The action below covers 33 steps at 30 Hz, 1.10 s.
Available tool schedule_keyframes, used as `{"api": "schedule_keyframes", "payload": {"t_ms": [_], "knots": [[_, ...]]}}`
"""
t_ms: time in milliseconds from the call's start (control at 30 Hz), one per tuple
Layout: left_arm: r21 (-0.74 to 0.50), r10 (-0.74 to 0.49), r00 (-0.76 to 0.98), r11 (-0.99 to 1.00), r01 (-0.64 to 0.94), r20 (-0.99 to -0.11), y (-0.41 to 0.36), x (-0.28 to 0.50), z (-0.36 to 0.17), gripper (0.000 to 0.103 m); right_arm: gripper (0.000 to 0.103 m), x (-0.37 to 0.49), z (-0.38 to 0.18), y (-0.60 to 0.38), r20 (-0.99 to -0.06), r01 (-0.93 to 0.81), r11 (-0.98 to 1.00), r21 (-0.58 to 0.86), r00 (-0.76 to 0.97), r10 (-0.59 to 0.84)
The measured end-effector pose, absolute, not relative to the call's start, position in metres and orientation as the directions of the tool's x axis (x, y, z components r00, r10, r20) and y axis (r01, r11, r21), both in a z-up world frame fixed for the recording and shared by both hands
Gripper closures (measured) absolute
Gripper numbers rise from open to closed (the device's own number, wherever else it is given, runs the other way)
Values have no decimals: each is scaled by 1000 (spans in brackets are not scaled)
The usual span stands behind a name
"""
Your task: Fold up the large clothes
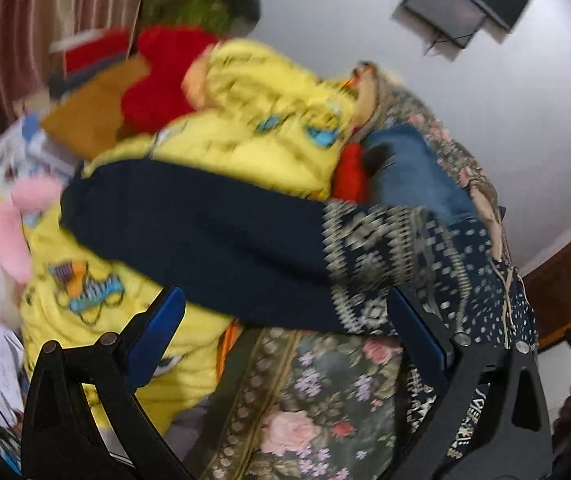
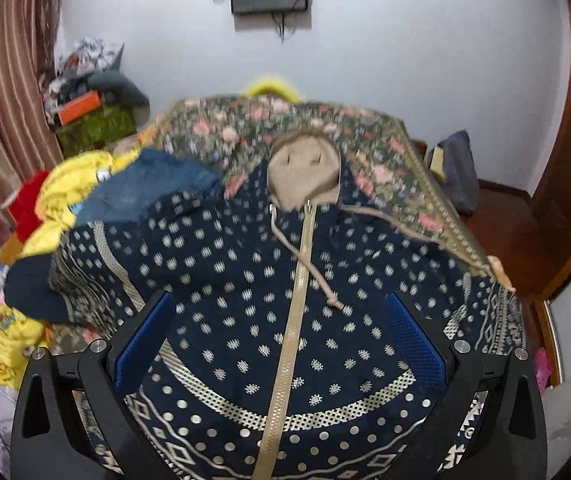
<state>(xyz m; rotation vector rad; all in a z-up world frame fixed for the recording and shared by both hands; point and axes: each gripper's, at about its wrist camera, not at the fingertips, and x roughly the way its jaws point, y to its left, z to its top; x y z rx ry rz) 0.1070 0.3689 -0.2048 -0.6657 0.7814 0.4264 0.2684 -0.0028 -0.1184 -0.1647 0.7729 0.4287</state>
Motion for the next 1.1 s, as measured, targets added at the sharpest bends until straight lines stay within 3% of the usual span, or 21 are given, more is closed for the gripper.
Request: {"api": "schedule_keyframes", "payload": {"t_ms": [400,633,833,900,1000,1100], "knots": [[-560,-57,625,513,-650,-778,437,110,-282,25,0,290,-160,5,-801,-439,897,48,520,298],[-529,-18,593,476,-703,-805,457,119,-301,29,0,295,-166,3,-817,-425,902,77,491,301],[-435,98,560,526,-731,-822,451,119,-283,60,0,291,-159,0,-808,-424,903,72,506,302],[-371,161,543,571,-732,-824,445,118,-271,84,0,287,-155,0,-802,-429,901,65,515,304],[-305,228,537,618,-724,-812,441,122,-251,94,0,283,-148,-2,-791,-440,895,69,522,318],[-291,261,570,655,-697,-779,435,129,-222,97,0,278,-140,-5,-777,-449,891,68,537,330]]}}
